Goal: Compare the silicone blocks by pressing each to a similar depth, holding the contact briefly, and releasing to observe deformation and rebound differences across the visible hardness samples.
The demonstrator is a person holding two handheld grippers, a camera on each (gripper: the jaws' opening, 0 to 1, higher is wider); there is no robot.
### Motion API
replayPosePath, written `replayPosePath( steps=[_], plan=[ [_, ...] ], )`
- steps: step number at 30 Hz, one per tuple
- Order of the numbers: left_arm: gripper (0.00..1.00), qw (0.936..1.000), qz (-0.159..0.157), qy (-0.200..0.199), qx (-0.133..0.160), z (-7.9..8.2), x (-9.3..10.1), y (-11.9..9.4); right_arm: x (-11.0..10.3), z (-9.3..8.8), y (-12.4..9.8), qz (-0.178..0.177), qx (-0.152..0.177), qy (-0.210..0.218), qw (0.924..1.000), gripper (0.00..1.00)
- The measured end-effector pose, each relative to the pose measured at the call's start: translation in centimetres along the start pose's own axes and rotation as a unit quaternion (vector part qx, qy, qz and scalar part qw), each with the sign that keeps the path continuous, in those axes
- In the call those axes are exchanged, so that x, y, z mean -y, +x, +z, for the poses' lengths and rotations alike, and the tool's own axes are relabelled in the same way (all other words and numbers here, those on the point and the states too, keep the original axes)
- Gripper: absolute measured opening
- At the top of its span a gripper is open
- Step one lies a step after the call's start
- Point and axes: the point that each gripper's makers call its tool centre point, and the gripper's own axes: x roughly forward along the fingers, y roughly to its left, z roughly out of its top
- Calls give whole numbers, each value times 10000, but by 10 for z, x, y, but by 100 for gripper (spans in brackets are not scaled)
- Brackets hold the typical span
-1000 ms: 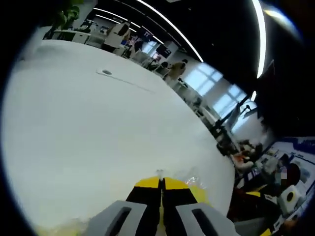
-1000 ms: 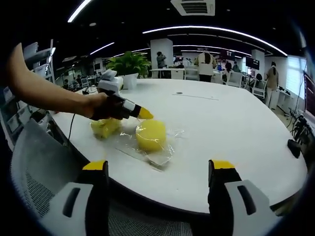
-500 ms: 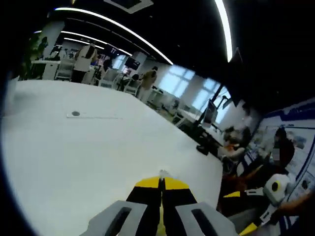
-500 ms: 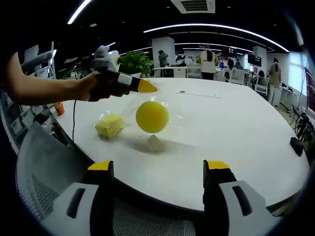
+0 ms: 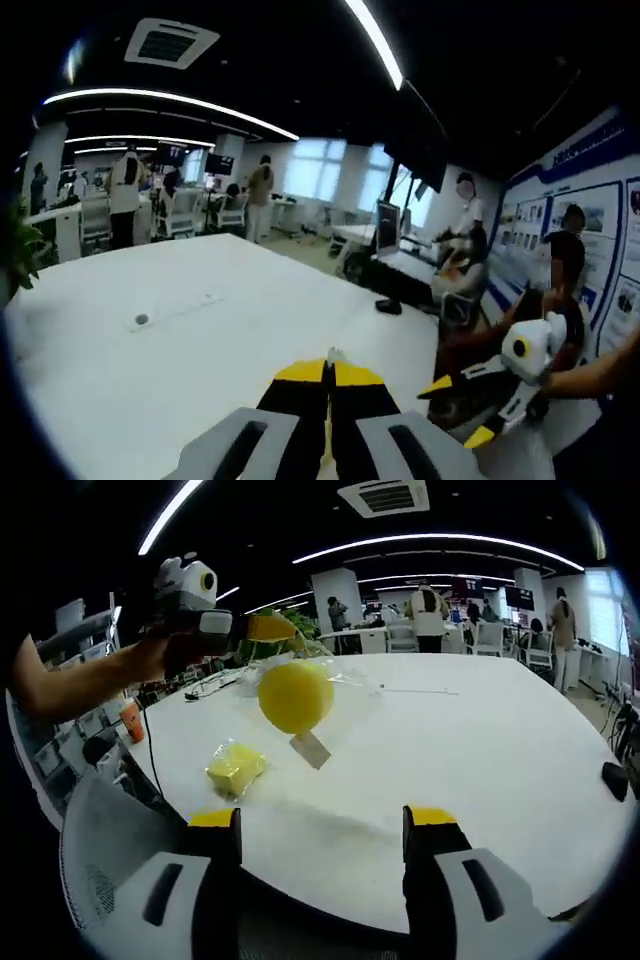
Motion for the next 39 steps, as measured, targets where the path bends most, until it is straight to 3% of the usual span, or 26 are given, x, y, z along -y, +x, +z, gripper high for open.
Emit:
replayPosePath(
  steps=[5, 9, 13, 17, 20, 21, 24, 25, 26, 27, 31, 32, 33, 35, 36, 39],
  plan=[
    [0, 9965, -583, -265, 535, 47, 35, -27, -16, 61, -3, 459, 855, 269, 9949, 54],
    [0, 9950, -742, -32, 669, 73, 59, -44, -36, 102, -8, 865, 1441, 177, 9856, 54],
    [0, 9921, -991, 134, 759, 91, 72, -56, -52, 120, -11, 1139, 1685, 42, 9791, 55],
    [0, 9862, -1397, 16, 889, 105, 97, -68, -58, 129, -12, 1223, 1820, -46, 9757, 55],
    [0, 9786, -1807, -234, 953, 110, 113, -76, -74, 143, -21, 1572, 2077, 45, 9655, 54],
    [0, 9797, -1742, -222, 970, 110, 113, -76, -80, 147, -25, 1710, 2145, 99, 9616, 52],
    [0, 9768, -1867, -284, 1007, 111, 122, -79, -97, 166, -44, 2188, 2555, 410, 9408, 39],
    [0, 9765, -1877, -300, 1015, 110, 124, -80, -100, 170, -48, 2221, 2622, 397, 9383, 34],
    [0, 9763, -1873, -333, 1031, 110, 124, -80, -102, 173, -52, 2230, 2635, 342, 9379, 31],
    [0, 9747, -1890, -408, 1126, 112, 126, -82, -100, 172, -49, 2105, 2541, 342, 9434, 32],
    [0, 9724, -1884, -539, 1264, 114, 130, -85, -106, 175, -52, 2144, 2431, 359, 9453, 30],
    [0, 9722, -1882, -550, 1281, 113, 132, -85, -106, 174, -51, 2089, 2383, 268, 9481, 30],
    [0, 9727, -1850, -539, 1295, 111, 133, -84, -106, 169, -47, 1925, 2168, 12, 9570, 29],
    [0, 9738, -1778, -559, 1305, 108, 131, -84, -109, 165, -46, 1832, 1982, -187, 9627, 23],
    [0, 9734, -1753, -599, 1345, 109, 129, -85, -113, 166, -47, 1877, 1989, -246, 9616, 21],
    [0, 9734, -1699, -686, 1378, 107, 126, -89, -117, 167, -47, 1820, 1773, -144, 9671, 13]
  ],
)
